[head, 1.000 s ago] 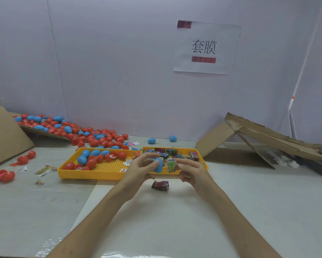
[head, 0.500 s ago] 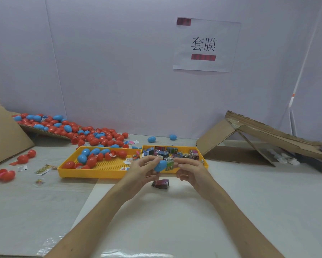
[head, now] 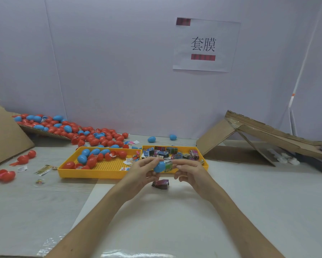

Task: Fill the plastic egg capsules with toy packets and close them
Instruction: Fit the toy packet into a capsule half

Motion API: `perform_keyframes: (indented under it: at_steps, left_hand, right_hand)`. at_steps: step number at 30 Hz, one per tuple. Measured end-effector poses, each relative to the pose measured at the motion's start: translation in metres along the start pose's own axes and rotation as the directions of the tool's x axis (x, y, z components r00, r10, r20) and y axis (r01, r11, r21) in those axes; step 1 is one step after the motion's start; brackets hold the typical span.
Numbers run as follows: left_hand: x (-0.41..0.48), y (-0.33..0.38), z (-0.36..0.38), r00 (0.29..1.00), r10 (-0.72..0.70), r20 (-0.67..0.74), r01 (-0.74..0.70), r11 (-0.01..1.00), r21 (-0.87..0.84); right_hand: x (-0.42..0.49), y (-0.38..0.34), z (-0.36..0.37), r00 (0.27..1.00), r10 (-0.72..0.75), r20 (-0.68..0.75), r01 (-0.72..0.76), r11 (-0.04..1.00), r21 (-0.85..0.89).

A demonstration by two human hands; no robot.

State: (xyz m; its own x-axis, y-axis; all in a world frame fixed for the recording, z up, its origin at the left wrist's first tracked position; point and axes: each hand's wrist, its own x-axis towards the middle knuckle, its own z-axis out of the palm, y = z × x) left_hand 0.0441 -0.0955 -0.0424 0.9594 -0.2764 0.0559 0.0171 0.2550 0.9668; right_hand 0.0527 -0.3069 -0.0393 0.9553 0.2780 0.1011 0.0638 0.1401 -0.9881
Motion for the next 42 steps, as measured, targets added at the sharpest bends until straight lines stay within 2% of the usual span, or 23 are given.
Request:
perform_keyframes:
  at_steps: [5, 10, 19, 27, 35, 42]
  left_hand:
    - [0.000, 0.000, 0.000, 0.999, -0.007, 0.037, 0.005, 0.999, 0.051]
    - [-0.001, -0.003, 0.002, 1.000, -0.018, 0.020, 0.017, 0.998, 0.057]
    - [0.001, -0.005, 0.003, 1.000, -0.014, -0.022, 0.016, 0.994, 0.104]
    - [-0.001, -0.002, 0.008, 0.995, 0.049, -0.090, -0.029, 0.976, 0.215]
    - [0.002, -0.006, 0.002, 0.999, 0.026, -0.039, -0.021, 0.993, 0.116]
    - [0.004, -0.008, -0.001, 0.999, 0.045, -0.022, -0.041, 0.988, 0.150]
  right_hand:
    - [-0.001, 0.001, 0.000, 1.000, -0.005, 0.019, 0.007, 0.998, -0.063]
    - [0.001, 0.008, 0.001, 0.990, -0.117, -0.073, 0.100, 0.974, -0.206]
    - [0.001, 0.008, 0.008, 0.963, -0.262, -0.061, 0.229, 0.917, -0.326]
    - [-0.001, 0.011, 0.014, 0.962, -0.273, -0.001, 0.246, 0.867, -0.433]
    - [0.000, 0.010, 0.013, 0.946, -0.317, -0.067, 0.254, 0.853, -0.456]
    - [0.002, 0.012, 0.013, 0.935, -0.342, -0.089, 0.259, 0.835, -0.485]
